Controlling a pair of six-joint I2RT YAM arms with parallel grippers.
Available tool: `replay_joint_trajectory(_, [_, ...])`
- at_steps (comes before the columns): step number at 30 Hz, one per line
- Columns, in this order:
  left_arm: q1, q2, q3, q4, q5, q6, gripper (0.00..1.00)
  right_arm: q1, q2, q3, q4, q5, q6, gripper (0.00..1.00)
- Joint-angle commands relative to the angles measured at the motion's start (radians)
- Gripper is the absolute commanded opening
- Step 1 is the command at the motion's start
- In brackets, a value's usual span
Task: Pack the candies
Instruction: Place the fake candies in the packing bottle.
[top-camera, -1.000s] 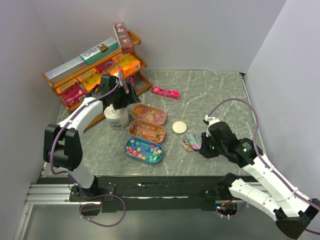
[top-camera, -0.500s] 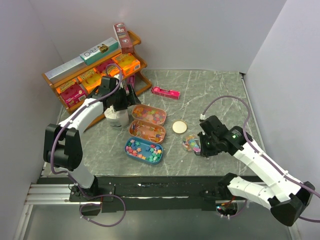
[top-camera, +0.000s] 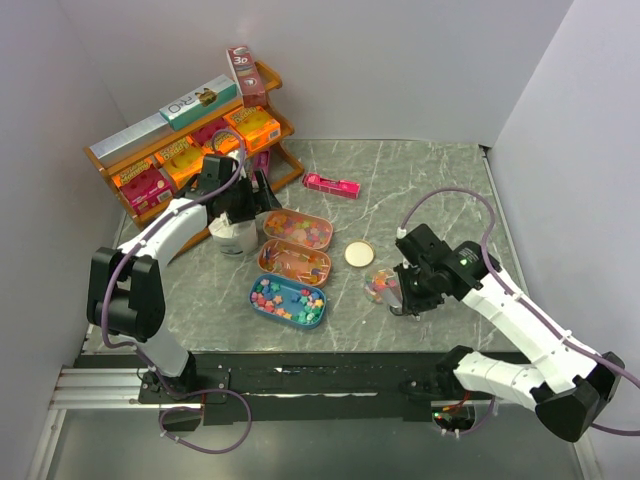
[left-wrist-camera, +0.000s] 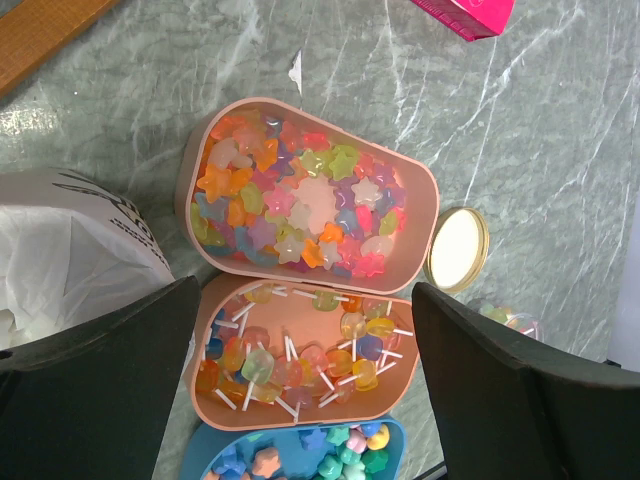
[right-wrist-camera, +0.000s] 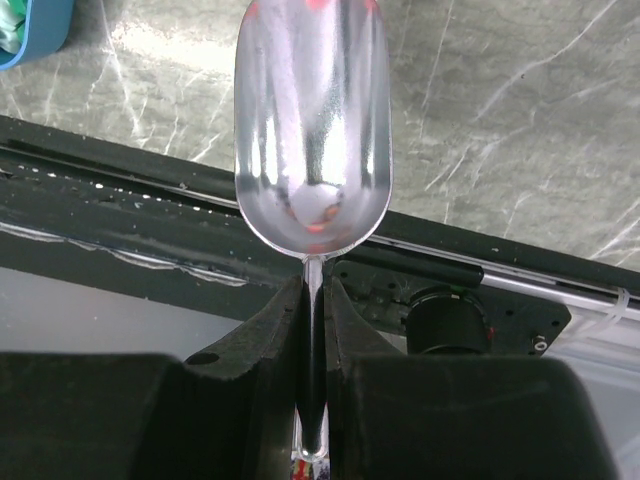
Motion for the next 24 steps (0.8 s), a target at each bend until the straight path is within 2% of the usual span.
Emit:
replay_joint_trajectory(1, [0.002, -0.019, -0.011, 0.029, 0.007, -0.005, 0.93, -0.011, 0.009, 0.062, -0.042, -0.001, -0.009, 0.00])
replay_joint_trajectory(10, [0.002, -0.030, -0.025, 0.038, 0.007, -0.011, 0.93, -0.024, 0.069, 0.118, -0.080, -0.033, -0.026, 0.00])
replay_joint_trajectory(19, [0.002, -0.036, -0.031, 0.041, 0.009, -0.013, 0.93, -0.090, 0.132, 0.130, -0.126, -0.083, -0.027, 0.00])
replay_joint_trajectory(24, [0.002, -0.039, -0.037, 0.042, 0.006, -0.008, 0.93, -0.098, 0.163, 0.200, -0.131, -0.091, -0.047, 0.00])
